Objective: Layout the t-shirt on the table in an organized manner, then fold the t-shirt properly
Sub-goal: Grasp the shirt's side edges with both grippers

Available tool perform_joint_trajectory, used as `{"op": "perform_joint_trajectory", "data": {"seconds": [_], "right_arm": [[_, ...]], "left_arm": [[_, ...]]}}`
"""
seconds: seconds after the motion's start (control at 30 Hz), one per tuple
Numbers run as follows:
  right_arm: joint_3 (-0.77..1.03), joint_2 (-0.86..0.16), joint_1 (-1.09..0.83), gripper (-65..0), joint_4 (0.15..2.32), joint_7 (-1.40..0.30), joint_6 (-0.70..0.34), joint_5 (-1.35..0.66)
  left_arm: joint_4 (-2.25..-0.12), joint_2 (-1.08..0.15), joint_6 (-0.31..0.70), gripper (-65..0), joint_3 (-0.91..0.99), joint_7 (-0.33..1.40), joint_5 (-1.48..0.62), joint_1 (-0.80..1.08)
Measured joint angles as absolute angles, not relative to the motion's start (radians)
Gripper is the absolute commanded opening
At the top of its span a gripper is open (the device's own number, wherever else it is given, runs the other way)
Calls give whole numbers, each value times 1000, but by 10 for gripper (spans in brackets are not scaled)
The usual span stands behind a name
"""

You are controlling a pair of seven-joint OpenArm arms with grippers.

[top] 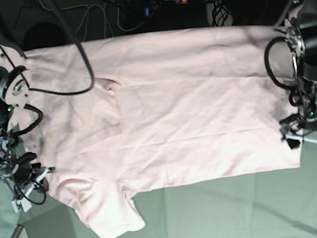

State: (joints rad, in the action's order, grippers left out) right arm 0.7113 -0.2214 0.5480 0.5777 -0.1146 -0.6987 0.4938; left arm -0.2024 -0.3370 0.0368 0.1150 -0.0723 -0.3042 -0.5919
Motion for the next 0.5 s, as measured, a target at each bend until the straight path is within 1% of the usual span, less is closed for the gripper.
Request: {"op": "perform_joint_trajectory", "data": {"seconds": [0.2, 0.3, 0.33, 0.37, 0.4, 0.43, 0.47, 0.5], "right_arm": [[711, -221, 548, -650, 578, -115, -699, 494], [711, -220, 548, -650, 578, -115, -698, 494], [711, -220, 548, -650, 578, -115, -699, 494], [711, -220, 548, -650, 578, -115, -698, 494], [711, -220, 548, -650, 578, -115, -699, 494], [711, -220, 548, -650, 578, -115, -698, 494], [711, -219, 548, -637, 578, -115, -699, 494], [711, -219, 548, -607, 578, -115, -698, 494]], "left_arm": [[-205, -333, 42, -133, -9, -88, -305, -576], [-205, -329, 41, -136, -17, -110, -318, -566], [-205, -329, 41, -151, -17, -110, -318, -565], [-205, -329, 41, -177, -17, -110, -319, -564], [-205, -329, 43, -223, -17, -110, -318, -563], [-205, -327, 49, -273, -17, -110, -318, -563], [-205, -326, 52, -336, -17, -110, -319, -562], [-205, -323, 54, -397, -17, -110, -318, -562]]}}
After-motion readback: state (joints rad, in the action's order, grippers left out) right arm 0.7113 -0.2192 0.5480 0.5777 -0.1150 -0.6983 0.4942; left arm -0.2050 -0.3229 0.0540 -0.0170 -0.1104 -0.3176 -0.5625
